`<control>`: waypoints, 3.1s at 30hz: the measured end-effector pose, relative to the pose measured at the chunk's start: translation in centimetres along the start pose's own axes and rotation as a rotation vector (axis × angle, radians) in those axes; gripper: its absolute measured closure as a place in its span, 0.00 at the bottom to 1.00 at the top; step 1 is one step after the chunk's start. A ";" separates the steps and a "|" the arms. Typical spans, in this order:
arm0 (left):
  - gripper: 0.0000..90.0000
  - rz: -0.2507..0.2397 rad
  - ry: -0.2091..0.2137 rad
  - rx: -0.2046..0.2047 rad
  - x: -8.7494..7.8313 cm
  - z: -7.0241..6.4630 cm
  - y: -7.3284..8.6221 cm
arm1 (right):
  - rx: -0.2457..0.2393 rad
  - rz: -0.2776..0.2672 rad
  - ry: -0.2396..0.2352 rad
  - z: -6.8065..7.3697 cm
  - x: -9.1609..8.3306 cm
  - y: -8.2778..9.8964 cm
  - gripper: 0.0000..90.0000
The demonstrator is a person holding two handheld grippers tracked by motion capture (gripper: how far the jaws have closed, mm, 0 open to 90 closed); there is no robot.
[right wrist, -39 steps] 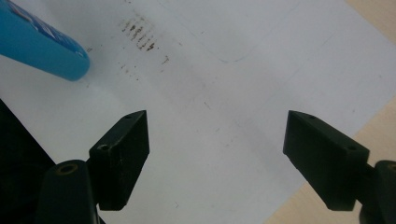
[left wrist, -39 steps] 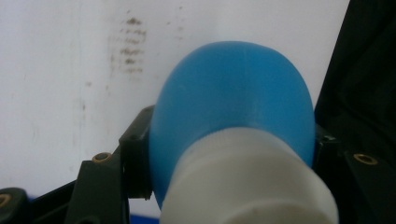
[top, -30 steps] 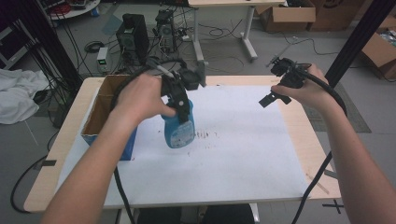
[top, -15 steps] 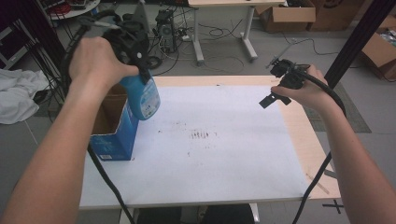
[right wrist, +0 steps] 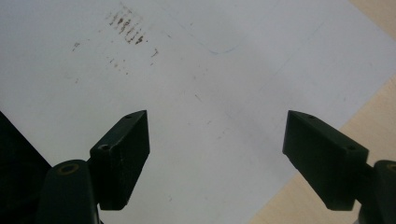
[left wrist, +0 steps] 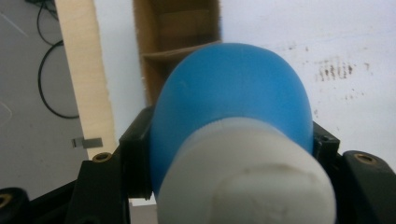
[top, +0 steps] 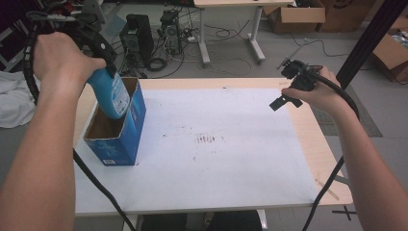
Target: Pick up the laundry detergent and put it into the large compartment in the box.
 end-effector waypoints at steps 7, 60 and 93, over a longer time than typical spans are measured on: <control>0.42 0.003 -0.009 -0.042 1.2 1.4 0.0 | 0.001 -0.002 -0.004 -0.2 0.2 0.2 0.25; 0.42 0.196 -0.008 -0.071 17.2 3.7 2.0 | 0.003 0.001 -0.015 -0.4 0.9 0.8 0.25; 0.42 0.207 0.006 -0.063 17.8 4.0 2.2 | 0.006 0.008 -0.016 -0.4 0.9 0.7 0.25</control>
Point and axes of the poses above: each handheld gripper's, and its own axes: x roughly forward along the jaws, y roughly out of its underside, z roughly to its left, the point moved 3 cm from there along x, roughly forward along the jaws, and after that the axes turned 4 degrees about y, right-handed, at the moved point
